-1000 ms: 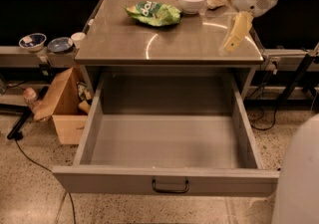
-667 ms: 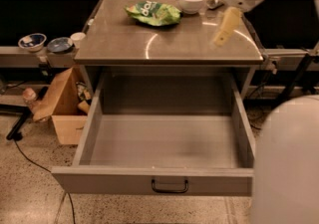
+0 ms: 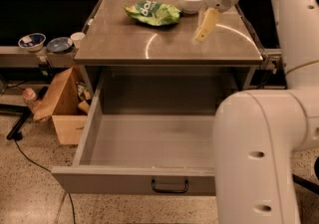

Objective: Place green rice chip bag into top drawer

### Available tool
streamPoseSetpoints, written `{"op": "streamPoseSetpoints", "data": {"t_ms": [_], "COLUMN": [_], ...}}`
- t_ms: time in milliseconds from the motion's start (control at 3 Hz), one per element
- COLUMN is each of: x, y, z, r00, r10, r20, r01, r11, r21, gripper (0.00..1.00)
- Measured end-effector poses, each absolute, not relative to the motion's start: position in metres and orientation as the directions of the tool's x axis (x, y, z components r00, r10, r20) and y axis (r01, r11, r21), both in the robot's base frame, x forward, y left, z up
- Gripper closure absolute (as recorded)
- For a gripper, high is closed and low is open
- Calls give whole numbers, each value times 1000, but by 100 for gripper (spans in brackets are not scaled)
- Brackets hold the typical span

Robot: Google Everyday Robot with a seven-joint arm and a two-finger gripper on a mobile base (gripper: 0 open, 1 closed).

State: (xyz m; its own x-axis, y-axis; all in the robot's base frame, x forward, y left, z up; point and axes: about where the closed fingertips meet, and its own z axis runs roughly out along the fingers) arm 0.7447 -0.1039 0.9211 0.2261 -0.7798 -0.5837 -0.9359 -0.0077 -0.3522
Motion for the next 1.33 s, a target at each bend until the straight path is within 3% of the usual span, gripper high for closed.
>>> {"op": "streamPoseSetpoints", "data": {"t_ms": [667, 1333], "x": [789, 802], "y": [-85, -68], "z": [857, 855], "r00": [186, 209], "r10": [-785, -785], "r20": [-590, -583], "r01": [-945, -934], "r11": [21, 17], "r21": [-327, -358], "gripper": [0, 0]}}
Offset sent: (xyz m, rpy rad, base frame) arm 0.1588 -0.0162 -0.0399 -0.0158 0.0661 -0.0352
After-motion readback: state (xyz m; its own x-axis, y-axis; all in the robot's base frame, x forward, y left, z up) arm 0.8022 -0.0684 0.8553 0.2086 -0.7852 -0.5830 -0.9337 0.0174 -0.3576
